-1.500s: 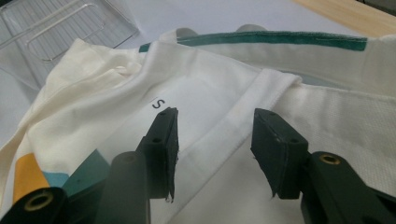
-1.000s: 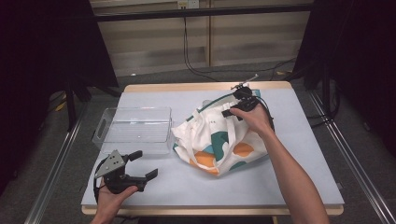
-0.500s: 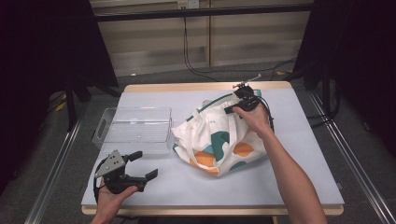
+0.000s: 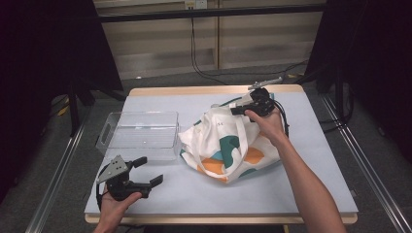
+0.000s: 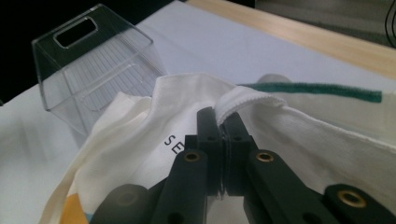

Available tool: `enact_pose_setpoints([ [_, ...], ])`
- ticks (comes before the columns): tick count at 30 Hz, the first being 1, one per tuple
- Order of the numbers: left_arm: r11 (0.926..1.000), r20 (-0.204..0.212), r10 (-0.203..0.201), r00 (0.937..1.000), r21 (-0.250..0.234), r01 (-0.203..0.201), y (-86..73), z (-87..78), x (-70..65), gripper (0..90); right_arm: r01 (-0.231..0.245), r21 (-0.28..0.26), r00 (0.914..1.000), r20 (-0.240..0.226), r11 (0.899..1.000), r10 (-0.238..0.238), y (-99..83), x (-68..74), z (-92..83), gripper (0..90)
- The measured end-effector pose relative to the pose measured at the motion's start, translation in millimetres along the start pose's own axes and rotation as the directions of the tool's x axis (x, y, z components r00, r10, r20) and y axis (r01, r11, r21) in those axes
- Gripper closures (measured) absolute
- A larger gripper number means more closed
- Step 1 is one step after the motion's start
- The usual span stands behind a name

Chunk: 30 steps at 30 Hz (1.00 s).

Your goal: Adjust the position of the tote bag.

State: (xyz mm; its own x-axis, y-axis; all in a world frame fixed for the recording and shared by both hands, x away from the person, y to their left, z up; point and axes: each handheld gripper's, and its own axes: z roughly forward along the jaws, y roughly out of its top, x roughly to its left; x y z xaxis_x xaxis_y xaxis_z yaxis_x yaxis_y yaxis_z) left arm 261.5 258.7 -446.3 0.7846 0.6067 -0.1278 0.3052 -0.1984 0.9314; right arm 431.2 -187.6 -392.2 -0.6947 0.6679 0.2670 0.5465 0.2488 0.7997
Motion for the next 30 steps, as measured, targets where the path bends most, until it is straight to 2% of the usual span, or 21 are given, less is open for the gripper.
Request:
enact_pose_setpoints([
  [3,1.0,-0.001,-0.004,1.0,-0.002,0.004,-0.2,0.0,-0.2,7.9,0.035,-0.049,0.9993,-0.01,0.998,-0.036,-2.2,5.3,-9.1,88.0],
  [7,1.0,-0.003,-0.004,1.0,-0.001,0.004,-0.2,0.4,-0.1,7.9,0.045,-0.084,0.9986,-0.023,0.995,-0.047,-4.3,8.5,-18.1,88.0],
  [10,1.0,-0.012,-0.004,0.9999,0.002,0.004,0.0,0.7,-0.6,7.9,0.053,-0.136,0.9966,-0.056,0.989,-0.061,-6.9,13.3,-28.8,88.0],
  [17,1.0,-0.006,-0.001,1.0,-0.004,0.001,0.1,0.0,-1.1,7.9,0.072,-0.171,0.9934,-0.076,0.983,-0.086,-10.6,20.1,-42.5,88.0],
  [21,1.0,-0.013,-0.002,0.9999,-0.01,0.001,0.4,-0.5,-1.6,7.9,0.08,-0.213,0.9901,-0.096,0.974,-0.102,-12.3,23.9,-53.6,88.0],
  [25,0.9999,-0.009,-0.003,1.0,-0.011,0.003,0.5,-0.8,-2.3,8.3,0.095,-0.23,0.9873,-0.103,0.969,-0.121,-13.7,29.2,-59.4,88.0],
  [26,0.9999,-0.012,0.0,0.9999,-0.011,0.0,0.7,-0.8,-3.0,8.6,0.097,-0.244,0.9865,-0.105,0.965,-0.126,-15.8,32.1,-63.1,88.0],
  [30,0.9999,-0.011,0.009,0.9999,-0.012,-0.009,0.8,-0.9,-3.9,9.2,0.099,-0.26,0.9849,-0.112,0.961,-0.132,-24.8,35.1,-70.0,88.0],
])
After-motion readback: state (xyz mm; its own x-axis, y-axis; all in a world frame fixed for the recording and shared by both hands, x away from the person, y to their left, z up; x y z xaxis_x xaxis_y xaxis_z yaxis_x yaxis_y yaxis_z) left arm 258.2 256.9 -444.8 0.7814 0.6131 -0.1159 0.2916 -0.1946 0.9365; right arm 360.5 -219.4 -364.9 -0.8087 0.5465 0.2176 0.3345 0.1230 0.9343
